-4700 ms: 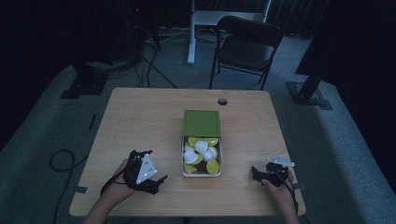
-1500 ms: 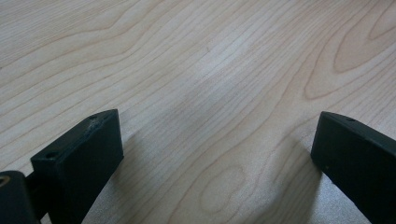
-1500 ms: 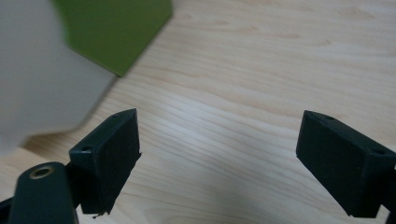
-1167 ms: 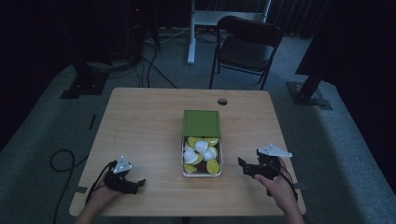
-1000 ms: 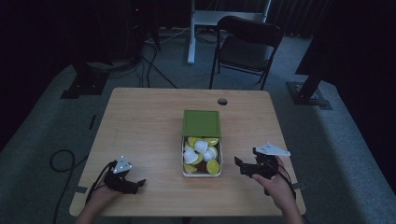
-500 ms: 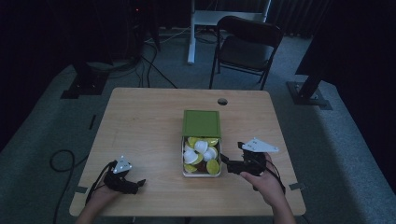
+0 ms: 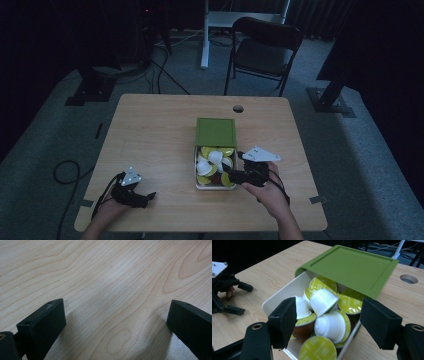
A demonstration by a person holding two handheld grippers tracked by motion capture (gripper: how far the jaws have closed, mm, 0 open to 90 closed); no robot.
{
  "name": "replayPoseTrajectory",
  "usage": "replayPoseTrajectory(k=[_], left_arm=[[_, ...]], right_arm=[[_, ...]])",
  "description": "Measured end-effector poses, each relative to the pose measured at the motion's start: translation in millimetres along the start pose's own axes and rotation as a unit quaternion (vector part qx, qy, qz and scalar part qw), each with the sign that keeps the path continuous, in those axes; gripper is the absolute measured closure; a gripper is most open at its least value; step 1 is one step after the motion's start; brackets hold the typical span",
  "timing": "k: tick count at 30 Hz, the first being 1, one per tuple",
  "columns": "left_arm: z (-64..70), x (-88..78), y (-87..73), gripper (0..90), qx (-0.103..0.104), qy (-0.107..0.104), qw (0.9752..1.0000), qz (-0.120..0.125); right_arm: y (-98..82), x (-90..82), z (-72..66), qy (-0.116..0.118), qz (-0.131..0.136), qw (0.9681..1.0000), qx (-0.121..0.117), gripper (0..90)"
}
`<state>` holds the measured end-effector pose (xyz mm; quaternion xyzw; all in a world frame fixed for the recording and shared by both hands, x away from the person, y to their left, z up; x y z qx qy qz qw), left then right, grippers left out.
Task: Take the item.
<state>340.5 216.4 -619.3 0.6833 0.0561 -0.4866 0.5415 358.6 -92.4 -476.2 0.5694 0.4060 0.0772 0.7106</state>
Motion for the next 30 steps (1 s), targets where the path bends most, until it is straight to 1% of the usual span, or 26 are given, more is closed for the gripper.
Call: replayPoseTrajectory(k=[3, 4, 6, 8, 10, 12, 13, 14, 16, 18, 21, 22, 24, 26, 28, 30], left_arm=[[0.1, -0.1, -0.1, 2.3, 0.0, 0.0, 1.0, 0.0], [0.0, -0.1, -0.1, 2.3, 0.0, 0.0, 1.0, -0.001], [0.1, -0.1, -0.1, 2.3, 0.0, 0.0, 1.0, 0.0], [0.1, 0.0, 0.0, 2.3, -0.001, 0.0, 1.0, 0.0], [0.0, 0.0, 0.0, 2.3, 0.0, 0.0, 1.0, 0.0], [0.0, -0.1, -0.1, 2.3, 0.001, 0.0, 1.0, -0.001], [0.0, -0.1, -0.1, 2.3, 0.001, 0.0, 1.0, -0.001], [-0.1, -0.1, -0.2, 2.3, 0.001, 0.0, 1.0, -0.001], [-0.1, -0.1, -0.2, 2.3, 0.001, 0.0, 1.0, -0.001], [-0.1, -0.1, -0.2, 2.3, 0.001, 0.001, 1.0, -0.001], [0.0, -0.1, -0.2, 2.3, 0.0, 0.001, 1.0, 0.0], [0.1, -0.1, -0.1, 2.3, -0.001, 0.001, 1.0, 0.0], [-0.1, -0.1, 0.0, 2.3, 0.0, 0.001, 1.0, 0.0], [-0.1, -0.1, 0.0, 2.3, 0.0, 0.001, 1.0, 0.0], [-0.1, -0.1, 0.0, 2.3, 0.0, 0.001, 1.0, 0.0], [-0.1, -0.1, 0.0, 2.3, 0.0, 0.001, 1.0, 0.0]], right_arm=[[0.9, 6.8, -4.0, 0.003, -0.004, 1.0, 0.0, 30.9], [1.0, 9.2, -5.3, 0.003, -0.004, 1.0, -0.002, 32.7], [-0.1, 13.9, -9.4, 0.004, -0.007, 0.9999, -0.007, 33.0], [-1.8, 18.2, -14.6, 0.013, -0.009, 0.9999, -0.001, 33.8], [-4.6, 22.7, -17.5, 0.013, -0.013, 0.9998, 0.0, 34.3], [-7.9, 26.8, -21.8, 0.019, -0.018, 0.9997, 0.003, 35.0], [-7.9, 26.8, -21.8, 0.019, -0.018, 0.9997, 0.003, 35.0], [-10.4, 30.0, -26.5, 0.021, -0.022, 0.9995, -0.002, 35.1], [-12.2, 32.9, -30.0, 0.024, -0.025, 0.9994, -0.004, 35.0], [-13.3, 35.7, -28.5, 0.013, -0.027, 0.9995, -0.001, 34.9], [-13.5, 38.8, -27.5, 0.007, -0.028, 0.9995, 0.008, 34.9], [-13.2, 41.8, -26.4, -0.003, -0.028, 0.9996, 0.006, 35.3], [-12.2, 45.0, -27.5, -0.002, -0.027, 0.9996, 0.01, 35.4], [-11.6, 47.5, -26.3, -0.012, -0.027, 0.9995, 0.008, 35.7], [-10.1, 49.9, -25.0, -0.018, -0.023, 0.9994, 0.02, 35.8], [-8.4, 51.2, -21.9, -0.032, -0.019, 0.999, 0.024, 35.6]])
Point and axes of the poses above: each handheld gripper's, and its own axes: x roughly forward along the jaws, y roughly out of its top, z roughly to its right, the point moved 10 cm from there along x, roughly forward along the jaws, and after that the axes turned 6 degrees about -x, right-handed, at the moved point
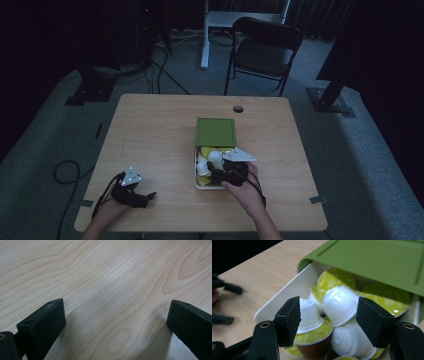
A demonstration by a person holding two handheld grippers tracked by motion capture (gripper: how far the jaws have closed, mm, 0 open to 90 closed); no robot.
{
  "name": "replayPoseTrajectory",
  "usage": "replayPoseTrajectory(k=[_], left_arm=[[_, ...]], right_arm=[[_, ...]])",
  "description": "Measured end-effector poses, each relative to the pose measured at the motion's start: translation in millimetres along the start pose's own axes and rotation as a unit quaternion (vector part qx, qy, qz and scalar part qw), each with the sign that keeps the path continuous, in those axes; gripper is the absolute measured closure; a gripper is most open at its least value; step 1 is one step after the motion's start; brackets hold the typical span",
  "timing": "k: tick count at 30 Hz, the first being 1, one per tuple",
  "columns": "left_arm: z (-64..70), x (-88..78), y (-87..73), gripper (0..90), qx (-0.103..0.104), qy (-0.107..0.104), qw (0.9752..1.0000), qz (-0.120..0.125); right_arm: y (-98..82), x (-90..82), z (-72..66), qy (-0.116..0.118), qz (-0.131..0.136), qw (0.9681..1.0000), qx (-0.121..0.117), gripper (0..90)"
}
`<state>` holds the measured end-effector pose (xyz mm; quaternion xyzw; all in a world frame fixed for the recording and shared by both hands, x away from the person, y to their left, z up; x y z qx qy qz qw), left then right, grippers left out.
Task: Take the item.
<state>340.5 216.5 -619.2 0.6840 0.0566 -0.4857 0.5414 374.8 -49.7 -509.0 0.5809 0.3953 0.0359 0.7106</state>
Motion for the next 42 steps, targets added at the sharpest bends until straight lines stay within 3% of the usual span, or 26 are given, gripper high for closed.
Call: replayPoseTrajectory(k=[5, 13, 16, 18, 20, 22, 24, 27, 32, 36, 42], left_arm=[[0.0, 0.0, 0.0, 2.3, 0.0, 0.0, 1.0, 0.0], [0.0, 0.0, 0.0, 2.3, 0.0, 0.0, 1.0, 0.0], [0.0, 0.0, 0.0, 2.3, 0.0, 0.0, 1.0, 0.0], [0.0, 0.0, 0.0, 2.3, 0.0, 0.0, 1.0, 0.0], [0.0, 0.0, 0.0, 2.3, 0.0, 0.0, 1.0, 0.0], [0.2, 0.0, -0.1, 2.3, -0.001, 0.0, 1.0, 0.0], [0.2, 0.0, 0.0, 2.3, -0.001, -0.001, 1.0, 0.0], [0.0, 0.0, 0.0, 2.3, 0.0, 0.0, 1.0, 0.0], [-0.1, 0.0, 0.0, 2.3, 0.0, 0.0, 1.0, 0.0], [0.0, 0.0, 0.0, 2.3, 0.0, 0.0, 1.0, 0.0], [0.0, 0.0, 0.0, 2.3, 0.0, 0.0, 1.0, 0.0]], right_arm=[[2.6, 3.1, 1.5, -0.013, 0.001, 0.9996, 0.026, 35.7], [4.2, 5.9, 6.2, -0.054, 0.009, 0.9967, 0.06, 34.8], [3.9, 4.7, 5.5, -0.08, 0.005, 0.9961, 0.037, 34.0], [2.7, 6.9, 4.3, -0.073, 0.003, 0.9961, 0.049, 33.8], [0.9, 8.3, 8.3, -0.089, 0.001, 0.9948, 0.05, 35.3], [0.5, 9.4, 7.6, -0.083, 0.001, 0.9944, 0.066, 35.2], [1.0, 10.3, 7.9, -0.091, 0.004, 0.994, 0.06, 34.9], [-1.3, 15.9, 3.4, -0.065, -0.002, 0.9944, 0.083, 32.2], [-4.8, 22.8, 4.3, -0.055, 0.001, 0.9931, 0.103, 34.9], [-5.7, 24.1, 11.3, -0.072, 0.001, 0.9927, 0.096, 42.4], [-3.7, 27.8, 6.5, -0.046, -0.001, 0.993, 0.109, 51.5]])
Point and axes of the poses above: each handheld gripper's, and its own axes: x roughly forward along the jaws, y roughly out of its top, z roughly to its right, the point moved 10 cm from there along x, roughly forward along the jaws, and after that the axes turned 6 degrees about -x, right-handed, at the moved point
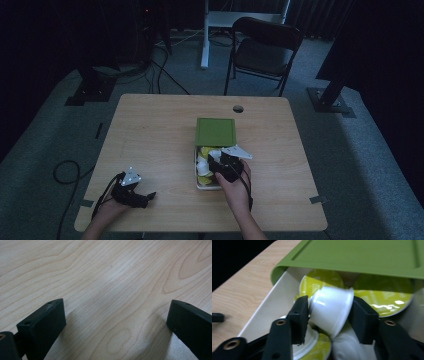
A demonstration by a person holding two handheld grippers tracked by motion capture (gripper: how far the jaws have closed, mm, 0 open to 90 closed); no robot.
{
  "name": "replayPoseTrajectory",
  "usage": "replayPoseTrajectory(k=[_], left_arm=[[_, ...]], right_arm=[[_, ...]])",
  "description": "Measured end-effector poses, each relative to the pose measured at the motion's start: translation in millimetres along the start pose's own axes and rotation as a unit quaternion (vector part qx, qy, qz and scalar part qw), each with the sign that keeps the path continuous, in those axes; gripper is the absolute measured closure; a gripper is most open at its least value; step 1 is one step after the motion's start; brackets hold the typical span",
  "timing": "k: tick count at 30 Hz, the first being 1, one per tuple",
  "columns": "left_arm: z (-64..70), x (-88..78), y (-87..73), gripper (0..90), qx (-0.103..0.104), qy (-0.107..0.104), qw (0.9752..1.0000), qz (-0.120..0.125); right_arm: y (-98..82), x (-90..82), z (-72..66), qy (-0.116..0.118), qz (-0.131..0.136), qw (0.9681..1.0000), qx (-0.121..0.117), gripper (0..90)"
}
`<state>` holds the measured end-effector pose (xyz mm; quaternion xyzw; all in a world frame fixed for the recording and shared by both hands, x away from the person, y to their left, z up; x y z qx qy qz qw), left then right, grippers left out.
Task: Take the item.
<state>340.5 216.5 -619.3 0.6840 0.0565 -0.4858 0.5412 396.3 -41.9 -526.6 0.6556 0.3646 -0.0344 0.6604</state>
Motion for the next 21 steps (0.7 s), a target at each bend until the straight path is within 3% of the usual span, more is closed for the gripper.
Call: replayPoseTrajectory(k=[12, 21], left_arm=[[0.0, 0.0, 0.0, 2.3, 0.0, 0.0, 1.0, 0.0], [0.0, 0.0, 0.0, 2.3, 0.0, 0.0, 1.0, 0.0]], right_arm=[[-2.2, 2.2, -0.5, 0.013, 0.01, 0.9998, -0.007, 56.9], [2.6, -9.1, -1.2, 0.025, 0.019, 0.9995, -0.007, 57.8]])
Point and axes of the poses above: each handheld gripper's, and its own axes: x roughly forward along the jaws, y roughly out of its top, z roughly to its right, the point moved 10 cm from there along x, roughly forward along the jaws, and after that the axes turned 6 degrees about -x, right-handed, at the moved point
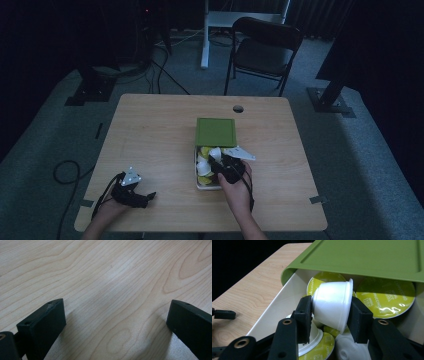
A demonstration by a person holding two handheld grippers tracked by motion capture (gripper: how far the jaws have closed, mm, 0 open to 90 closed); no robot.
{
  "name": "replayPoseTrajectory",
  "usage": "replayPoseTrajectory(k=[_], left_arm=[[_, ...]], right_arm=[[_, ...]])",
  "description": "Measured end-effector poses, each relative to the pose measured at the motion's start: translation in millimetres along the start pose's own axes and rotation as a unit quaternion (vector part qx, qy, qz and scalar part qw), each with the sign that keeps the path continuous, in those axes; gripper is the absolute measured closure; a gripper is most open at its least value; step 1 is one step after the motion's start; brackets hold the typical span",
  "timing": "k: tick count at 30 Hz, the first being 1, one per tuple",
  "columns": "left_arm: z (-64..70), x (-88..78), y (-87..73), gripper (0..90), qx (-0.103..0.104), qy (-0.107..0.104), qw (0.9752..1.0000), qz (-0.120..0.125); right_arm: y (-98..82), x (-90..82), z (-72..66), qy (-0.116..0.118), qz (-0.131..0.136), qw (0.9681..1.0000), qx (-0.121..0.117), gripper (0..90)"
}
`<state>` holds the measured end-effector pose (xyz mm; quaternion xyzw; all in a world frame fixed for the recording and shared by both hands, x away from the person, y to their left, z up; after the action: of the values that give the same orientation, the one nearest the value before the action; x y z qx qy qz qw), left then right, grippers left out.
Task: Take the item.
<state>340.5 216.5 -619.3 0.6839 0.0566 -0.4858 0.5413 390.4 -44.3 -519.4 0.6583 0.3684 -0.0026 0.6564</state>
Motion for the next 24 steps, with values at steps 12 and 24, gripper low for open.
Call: replayPoseTrajectory(k=[12, 24], left_arm=[[0.2, 0.0, 0.0, 2.3, -0.001, -0.001, 1.0, 0.0], [0.2, 0.0, 0.0, 2.3, -0.001, 0.0, 1.0, 0.0]], right_arm=[[2.2, -12.0, -3.0, 0.011, 0.013, 0.9999, 0.0, 58.0], [3.1, -27.5, -4.9, 0.022, 0.018, 0.9996, -0.005, 58.1]])
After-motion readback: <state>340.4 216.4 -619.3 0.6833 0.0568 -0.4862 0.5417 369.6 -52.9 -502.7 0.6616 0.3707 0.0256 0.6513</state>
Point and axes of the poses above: each handheld gripper's, and its own axes: x roughly forward along the jaws, y roughly out of its top, z roughly to its right, the point moved 10 cm from there along x, roughly forward along the jaws, and after that the axes turned 6 degrees about -x, right-handed, at the moved point
